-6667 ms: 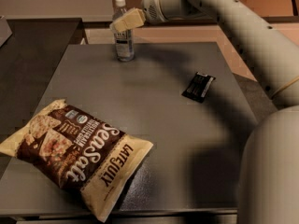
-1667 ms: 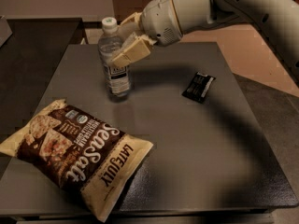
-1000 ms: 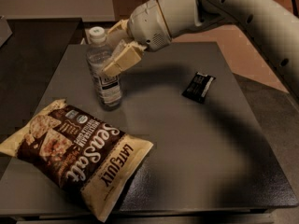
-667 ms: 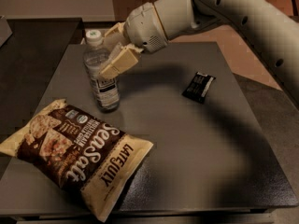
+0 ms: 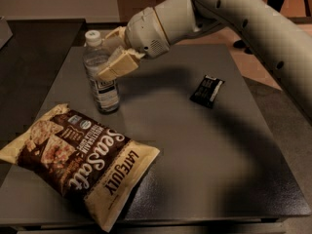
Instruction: Move blue plastic bottle near brown chip bag
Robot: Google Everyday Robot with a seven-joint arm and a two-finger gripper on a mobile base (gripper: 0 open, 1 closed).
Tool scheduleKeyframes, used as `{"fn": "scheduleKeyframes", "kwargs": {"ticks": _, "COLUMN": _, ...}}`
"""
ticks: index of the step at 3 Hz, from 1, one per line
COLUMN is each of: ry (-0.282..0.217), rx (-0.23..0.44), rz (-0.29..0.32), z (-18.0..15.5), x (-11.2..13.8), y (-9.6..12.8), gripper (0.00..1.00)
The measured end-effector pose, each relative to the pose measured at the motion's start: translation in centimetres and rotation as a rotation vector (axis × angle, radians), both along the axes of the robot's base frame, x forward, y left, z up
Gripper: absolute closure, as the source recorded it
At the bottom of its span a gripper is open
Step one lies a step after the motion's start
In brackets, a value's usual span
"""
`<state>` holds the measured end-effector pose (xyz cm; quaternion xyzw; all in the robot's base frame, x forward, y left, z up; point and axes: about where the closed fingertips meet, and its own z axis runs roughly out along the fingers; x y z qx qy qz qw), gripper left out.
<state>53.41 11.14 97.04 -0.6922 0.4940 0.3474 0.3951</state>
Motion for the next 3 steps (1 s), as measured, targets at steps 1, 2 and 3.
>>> {"fn": "scheduleKeyframes", "kwargs": {"ticks": 1, "ry": 0.012, "rx": -0.016, "rz": 0.005, "z": -0.6, "x": 0.2, "y": 0.2, "gripper": 0.13}}
{"fn": "scheduleKeyframes", "kwargs": {"ticks": 2, "ry": 0.019, "rx": -0.05, "rz": 0.002, "z": -1.8, "x": 0.8, "y": 0.2, "gripper": 0.0}}
{"fn": "scheduleKeyframes", "kwargs": {"ticks": 3, "ry": 0.019, "rx": -0.05, "rz": 0.002, "z": -1.8, "x": 0.8, "y": 0.2, "gripper": 0.0}}
